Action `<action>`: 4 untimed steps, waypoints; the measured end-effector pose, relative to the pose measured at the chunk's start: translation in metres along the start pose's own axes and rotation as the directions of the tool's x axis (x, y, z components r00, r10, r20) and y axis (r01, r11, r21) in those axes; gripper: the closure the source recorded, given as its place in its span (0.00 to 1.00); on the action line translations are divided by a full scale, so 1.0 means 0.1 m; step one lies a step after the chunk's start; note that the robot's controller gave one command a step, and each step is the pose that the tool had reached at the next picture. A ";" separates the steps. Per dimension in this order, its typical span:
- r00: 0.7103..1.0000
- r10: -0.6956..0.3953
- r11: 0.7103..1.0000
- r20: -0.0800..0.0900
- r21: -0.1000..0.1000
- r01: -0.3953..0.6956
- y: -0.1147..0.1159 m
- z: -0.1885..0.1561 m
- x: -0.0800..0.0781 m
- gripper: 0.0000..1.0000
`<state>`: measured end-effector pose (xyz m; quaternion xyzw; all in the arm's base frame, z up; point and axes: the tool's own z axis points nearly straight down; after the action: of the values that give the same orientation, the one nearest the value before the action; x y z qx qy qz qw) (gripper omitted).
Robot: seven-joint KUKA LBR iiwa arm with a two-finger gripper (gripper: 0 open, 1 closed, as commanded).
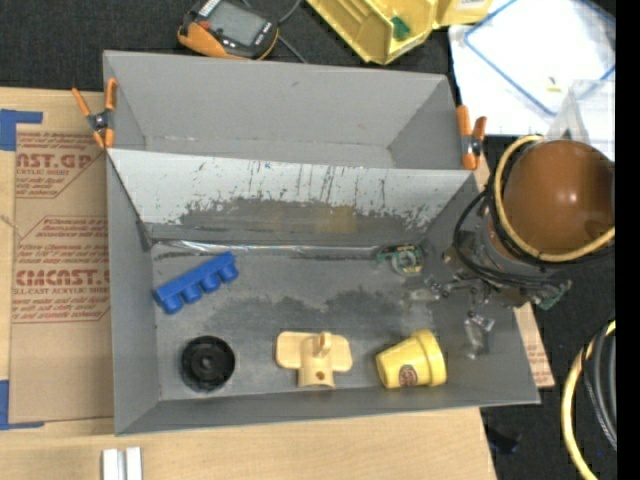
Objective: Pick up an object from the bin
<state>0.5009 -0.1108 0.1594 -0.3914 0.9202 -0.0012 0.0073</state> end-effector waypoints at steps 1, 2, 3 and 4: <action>1.000 0.015 1.000 -0.003 -0.001 -0.015 -0.03 0.15 -0.13 0.00; 0.991 -0.136 0.991 0.006 0.004 0.136 -0.07 -0.11 -0.89 0.00; 0.993 -0.120 0.993 0.013 0.009 0.119 -0.03 0.46 0.18 1.00; 0.993 -0.120 0.993 0.013 0.010 0.120 -0.03 0.46 0.17 1.00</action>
Offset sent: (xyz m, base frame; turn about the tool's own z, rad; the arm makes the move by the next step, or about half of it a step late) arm 0.0642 0.0552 0.0104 -0.1347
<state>0.4914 -0.1251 0.1134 -0.4460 0.8949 -0.0031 0.0154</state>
